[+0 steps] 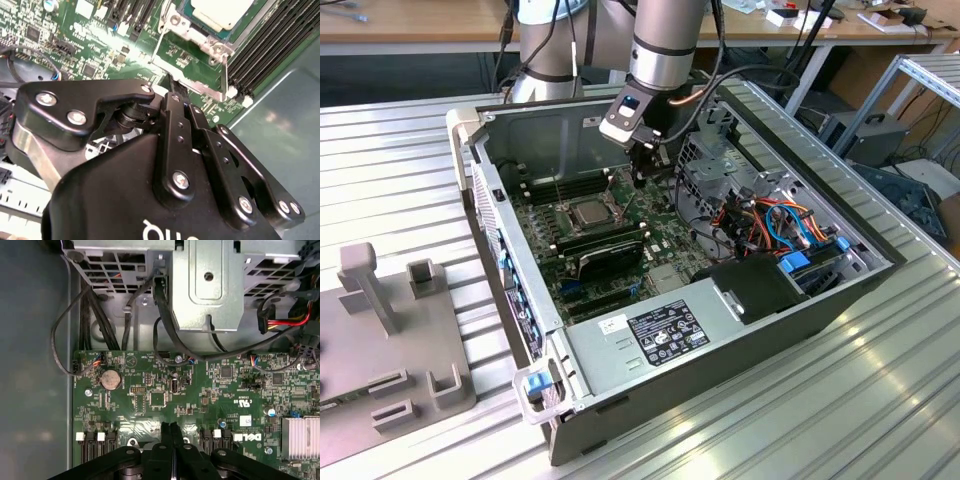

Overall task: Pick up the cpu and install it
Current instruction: 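Close the cpu cover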

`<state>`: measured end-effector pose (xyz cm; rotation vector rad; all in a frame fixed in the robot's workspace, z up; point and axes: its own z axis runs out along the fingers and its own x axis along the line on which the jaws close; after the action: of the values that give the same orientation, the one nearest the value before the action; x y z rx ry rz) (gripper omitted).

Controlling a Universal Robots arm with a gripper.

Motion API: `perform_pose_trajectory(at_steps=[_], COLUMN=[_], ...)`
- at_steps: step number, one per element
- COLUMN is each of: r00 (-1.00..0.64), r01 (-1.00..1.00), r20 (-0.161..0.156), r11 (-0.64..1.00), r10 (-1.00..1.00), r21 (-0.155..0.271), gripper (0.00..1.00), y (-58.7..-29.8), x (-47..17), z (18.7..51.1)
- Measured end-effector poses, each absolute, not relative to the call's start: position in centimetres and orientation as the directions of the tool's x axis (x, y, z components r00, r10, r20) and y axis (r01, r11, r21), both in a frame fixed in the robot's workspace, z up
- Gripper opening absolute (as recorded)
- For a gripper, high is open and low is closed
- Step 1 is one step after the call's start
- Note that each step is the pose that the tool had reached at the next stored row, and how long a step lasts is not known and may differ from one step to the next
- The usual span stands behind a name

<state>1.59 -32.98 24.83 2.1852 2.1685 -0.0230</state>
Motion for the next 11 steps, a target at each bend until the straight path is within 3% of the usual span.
perform_pose_trajectory(at_steps=[11], r00=[0.004], r01=[0.999], r20=[-0.055], r11=[-0.002], r10=[0.998], r21=[0.034], gripper=[0.11], y=[-33.0], x=[0.0], z=[24.7])
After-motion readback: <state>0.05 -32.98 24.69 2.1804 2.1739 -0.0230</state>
